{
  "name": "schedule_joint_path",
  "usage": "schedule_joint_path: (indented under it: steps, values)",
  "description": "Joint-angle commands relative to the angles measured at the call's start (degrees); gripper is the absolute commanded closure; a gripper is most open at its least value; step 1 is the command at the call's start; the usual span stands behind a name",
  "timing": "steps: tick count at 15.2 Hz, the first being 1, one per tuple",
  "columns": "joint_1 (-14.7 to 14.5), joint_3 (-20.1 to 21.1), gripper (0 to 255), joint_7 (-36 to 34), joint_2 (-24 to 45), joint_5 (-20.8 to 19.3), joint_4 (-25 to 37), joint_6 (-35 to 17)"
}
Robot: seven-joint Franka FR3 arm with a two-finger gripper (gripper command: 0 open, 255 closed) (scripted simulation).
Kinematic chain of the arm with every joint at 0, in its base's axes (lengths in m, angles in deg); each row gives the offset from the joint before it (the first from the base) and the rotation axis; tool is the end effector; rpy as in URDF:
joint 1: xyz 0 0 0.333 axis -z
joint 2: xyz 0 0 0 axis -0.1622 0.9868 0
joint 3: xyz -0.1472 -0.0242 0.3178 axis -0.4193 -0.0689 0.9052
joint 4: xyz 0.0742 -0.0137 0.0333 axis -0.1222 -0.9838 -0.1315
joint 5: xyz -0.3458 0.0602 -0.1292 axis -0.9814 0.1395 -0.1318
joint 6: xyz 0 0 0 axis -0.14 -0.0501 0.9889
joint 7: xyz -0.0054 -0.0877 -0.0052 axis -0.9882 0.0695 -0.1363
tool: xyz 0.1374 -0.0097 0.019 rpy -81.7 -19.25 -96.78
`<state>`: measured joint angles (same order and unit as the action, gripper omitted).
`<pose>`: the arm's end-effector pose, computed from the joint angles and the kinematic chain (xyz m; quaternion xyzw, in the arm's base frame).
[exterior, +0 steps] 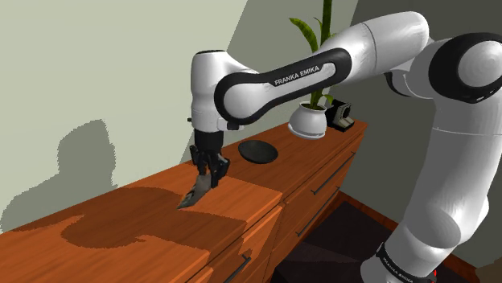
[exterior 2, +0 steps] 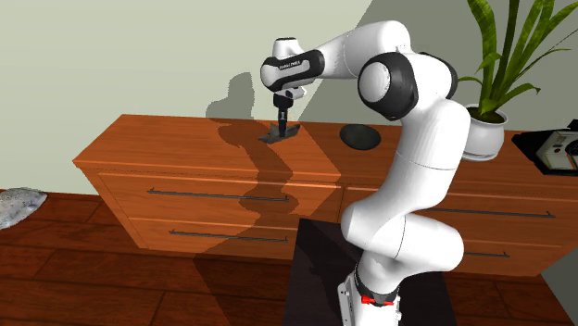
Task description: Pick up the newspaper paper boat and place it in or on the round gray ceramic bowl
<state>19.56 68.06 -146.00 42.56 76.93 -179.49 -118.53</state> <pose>0.4870 0.3417 0.4189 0.7638 -0.6438 -0.0443 0.0132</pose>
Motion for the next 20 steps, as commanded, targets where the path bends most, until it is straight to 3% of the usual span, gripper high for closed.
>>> schedule_joint_path:
  steps: [1, 10, 20]
  values:
    - [0.4, 0.3, 255, 0.5, -0.9, 0.8, 0.7, 1.3]
    - [1.0, 1.2, 255, 1.4, -3.1, 2.8, 5.5, 7.6]
    - [12.1, -2.6, 255, 17.1, -9.2, 7.3, 0.8, 7.3]
